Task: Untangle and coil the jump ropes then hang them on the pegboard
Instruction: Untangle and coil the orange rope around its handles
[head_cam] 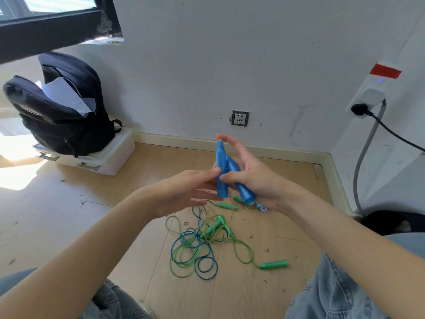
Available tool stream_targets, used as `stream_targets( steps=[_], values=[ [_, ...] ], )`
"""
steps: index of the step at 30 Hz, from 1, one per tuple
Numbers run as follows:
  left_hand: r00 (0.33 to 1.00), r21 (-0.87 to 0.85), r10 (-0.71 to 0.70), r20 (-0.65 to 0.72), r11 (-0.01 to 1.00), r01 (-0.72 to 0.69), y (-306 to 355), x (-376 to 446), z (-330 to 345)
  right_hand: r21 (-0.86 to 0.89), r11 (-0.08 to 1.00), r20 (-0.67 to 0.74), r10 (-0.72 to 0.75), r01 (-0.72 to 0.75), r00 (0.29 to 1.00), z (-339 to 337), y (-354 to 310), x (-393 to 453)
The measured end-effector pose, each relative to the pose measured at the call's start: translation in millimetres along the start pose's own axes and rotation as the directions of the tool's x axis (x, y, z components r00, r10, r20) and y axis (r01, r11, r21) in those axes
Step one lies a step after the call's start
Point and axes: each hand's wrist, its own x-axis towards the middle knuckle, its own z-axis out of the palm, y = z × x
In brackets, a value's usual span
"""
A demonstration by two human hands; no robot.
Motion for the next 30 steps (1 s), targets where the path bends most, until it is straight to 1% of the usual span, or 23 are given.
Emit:
stream_targets(
  steps=[2, 3, 5, 7, 9, 10, 12, 14, 15, 16, 18, 20, 21, 23, 24, 25, 26, 27, 28, 29, 30],
  values=[
    [0.997, -0.182, 0.04, 0.073, 0.983, -0.026, -0.9, 3.7, 3.4, -0.074, 0.996, -0.106, -0.056, 0.048, 0.993, 7.7, 5.5, 2.8],
    [0.994, -0.224, 0.053, 0.092, 0.974, -0.031, -1.6, 5.0, 3.3, -0.132, 0.989, -0.169, -0.091, 0.069, 0.981, 10.0, 8.1, 3.8],
    [0.988, -0.225, 0.086, 0.126, 0.973, -0.056, -3.6, 3.8, 1.8, -0.286, 0.953, -0.261, -0.177, 0.099, 0.949, 13.4, 13.4, 5.3],
    [0.979, -0.173, 0.109, 0.171, 0.982, -0.079, -5.2, 1.7, 1.3, -0.371, 0.92, -0.288, -0.244, 0.127, 0.926, 16.9, 17.3, 6.0],
    [0.978, -0.142, 0.112, 0.176, 0.986, -0.087, -5.3, 0.5, 3.4, -0.375, 0.913, -0.285, -0.277, 0.159, 0.918, 19.5, 18.9, 5.9],
    [0.982, -0.129, 0.113, 0.153, 0.987, -0.093, -4.7, 0.7, 4.5, -0.386, 0.908, -0.282, -0.284, 0.163, 0.916, 19.4, 18.7, 6.2],
    [0.993, -0.082, 0.101, 0.061, 0.992, -0.096, -4.3, 3.3, 4.2, -0.383, 0.911, -0.255, -0.261, 0.15, 0.931, 18.3, 15.9, 5.8],
    [0.997, -0.062, 0.071, -0.038, 0.995, -0.074, -4.3, 4.1, 0.4, -0.25, 0.961, -0.218, -0.178, 0.121, 0.96, 17.8, 10.7, 3.5],
    [0.996, -0.081, 0.064, -0.057, 0.994, -0.068, -4.5, 3.5, -2.0, -0.153, 0.982, -0.197, -0.137, 0.107, 0.971, 17.5, 8.1, 2.1],
    [0.996, -0.111, 0.069, -0.049, 0.991, -0.074, -4.6, 3.1, -3.8, -0.079, 0.992, -0.176, -0.113, 0.1, 0.978, 16.3, 5.9, 1.0],
    [0.994, -0.199, 0.11, 0.017, 0.974, -0.104, -3.1, 1.4, -4.2, -0.019, 0.996, -0.133, -0.093, 0.092, 0.987, 12.9, 2.6, -0.3],
    [0.983, -0.298, 0.176, 0.056, 0.943, -0.152, -0.5, 0.7, -2.5, -0.025, 0.997, -0.073, -0.073, 0.071, 0.995, 11.9, 1.2, -1.4],
    [0.98, -0.328, 0.194, 0.046, 0.929, -0.169, 0.9, 1.1, -1.8, -0.052, 0.997, -0.048, -0.058, 0.056, 0.997, 11.9, 2.0, -1.4],
    [0.985, -0.354, 0.174, -0.007, 0.92, -0.165, 3.9, 1.5, -0.1, -0.164, 0.986, -0.031, -0.041, 0.036, 0.999, 11.0, 4.4, 0.2],
    [0.988, -0.338, 0.153, -0.033, 0.928, -0.155, 4.1, 2.1, 0.4, -0.247, 0.968, -0.043, -0.053, 0.041, 0.998, 10.6, 3.7, 1.3],
    [0.99, -0.302, 0.131, -0.052, 0.943, -0.141, 3.9, 1.8, 0.9, -0.343, 0.938, -0.051, -0.077, 0.055, 0.996, 8.2, 3.7, 3.2],
    [0.993, -0.242, 0.106, -0.06, 0.963, -0.118, 3.6, 1.0, 0.9, -0.463, 0.883, -0.038, -0.1, 0.071, 0.994, 4.8, 3.8, 4.5],
    [0.995, -0.155, 0.083, -0.053, 0.984, -0.091, 3.4, -0.7, 0.5, -0.62, 0.781, -0.003, -0.097, 0.074, 0.995, 0.3, 5.5, 5.0],
    [0.997, -0.057, 0.07, -0.023, 0.996, -0.071, 3.2, -2.8, -0.6, -0.791, 0.609, 0.031, -0.053, 0.057, 0.998, -5.3, 9.4, 5.1],
    [0.998, 0.022, 0.062, 0.029, 0.998, -0.062, 3.7, -6.2, -2.6, -0.92, 0.392, 0.026, 0.036, 0.01, 0.999, -12.7, 16.8, 5.7],
    [0.995, 0.076, 0.056, 0.085, 0.995, -0.063, 5.3, -10.4, -5.3, -0.981, 0.186, -0.02, 0.146, -0.048, 0.989, -18.4, 22.7, 5.1]
  ],
)
